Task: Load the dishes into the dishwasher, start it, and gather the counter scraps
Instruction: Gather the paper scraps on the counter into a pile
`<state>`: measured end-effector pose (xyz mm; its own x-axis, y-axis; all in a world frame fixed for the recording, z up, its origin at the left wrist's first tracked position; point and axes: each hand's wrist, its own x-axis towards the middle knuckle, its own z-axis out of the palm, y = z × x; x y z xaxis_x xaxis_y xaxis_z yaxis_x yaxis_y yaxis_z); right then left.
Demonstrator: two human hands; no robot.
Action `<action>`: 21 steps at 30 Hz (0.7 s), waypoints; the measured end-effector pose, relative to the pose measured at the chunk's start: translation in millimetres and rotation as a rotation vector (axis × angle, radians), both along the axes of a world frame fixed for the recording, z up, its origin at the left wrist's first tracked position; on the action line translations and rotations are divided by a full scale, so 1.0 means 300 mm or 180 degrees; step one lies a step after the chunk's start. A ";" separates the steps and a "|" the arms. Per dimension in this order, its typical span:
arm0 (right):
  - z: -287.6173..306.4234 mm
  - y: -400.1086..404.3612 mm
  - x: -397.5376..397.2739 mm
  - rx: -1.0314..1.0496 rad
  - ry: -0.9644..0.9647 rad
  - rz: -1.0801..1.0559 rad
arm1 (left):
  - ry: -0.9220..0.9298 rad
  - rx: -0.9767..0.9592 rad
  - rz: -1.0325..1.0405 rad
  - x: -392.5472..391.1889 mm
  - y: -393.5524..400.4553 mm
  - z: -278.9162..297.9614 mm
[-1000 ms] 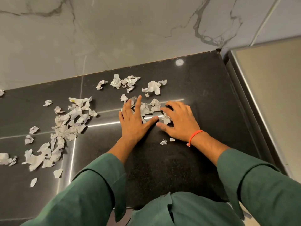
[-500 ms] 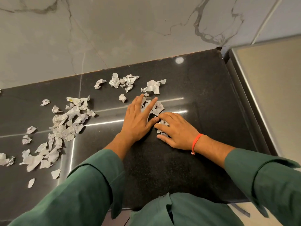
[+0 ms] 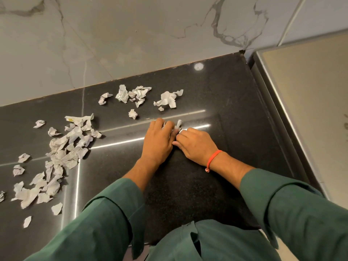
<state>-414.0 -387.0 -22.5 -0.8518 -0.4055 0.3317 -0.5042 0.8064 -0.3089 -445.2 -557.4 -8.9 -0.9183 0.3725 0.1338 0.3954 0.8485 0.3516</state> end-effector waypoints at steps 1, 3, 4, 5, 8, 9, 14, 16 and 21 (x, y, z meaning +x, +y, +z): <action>0.009 -0.007 -0.010 -0.0003 -0.0042 -0.0012 | -0.0030 -0.0021 0.0055 -0.002 -0.002 0.011; 0.038 -0.016 -0.028 0.0018 -0.0209 -0.0005 | -0.0137 -0.0165 0.0133 -0.014 -0.013 0.040; 0.055 -0.016 -0.035 0.0066 -0.0370 -0.0037 | -0.0242 -0.0263 0.0183 -0.022 -0.019 0.056; 0.070 -0.015 -0.042 0.0128 -0.0572 -0.0121 | -0.0355 -0.0345 0.0245 -0.031 -0.026 0.067; 0.094 -0.042 -0.030 -0.0176 -0.1076 -0.0728 | -0.0686 -0.0210 0.0670 0.002 -0.056 0.093; 0.098 -0.044 -0.034 -0.0520 -0.1236 -0.1017 | -0.0814 -0.0067 0.0817 0.013 -0.055 0.092; 0.134 -0.051 -0.007 -0.2280 -0.1824 -0.1920 | -0.1545 0.1807 0.1735 0.140 -0.081 0.123; 0.153 -0.051 0.010 -0.3258 -0.2381 -0.2209 | -0.1942 0.2755 0.2051 0.181 -0.085 0.142; 0.222 -0.086 0.063 -0.4399 -0.2948 -0.2402 | -0.2429 0.4425 0.2502 0.242 -0.079 0.208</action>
<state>-395.0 -412.9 44.0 -0.7850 0.2329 -0.5740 0.5064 -0.2923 -0.8112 -372.6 -581.0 53.3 -0.8108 -0.1518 -0.5654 -0.5013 -0.3186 0.8045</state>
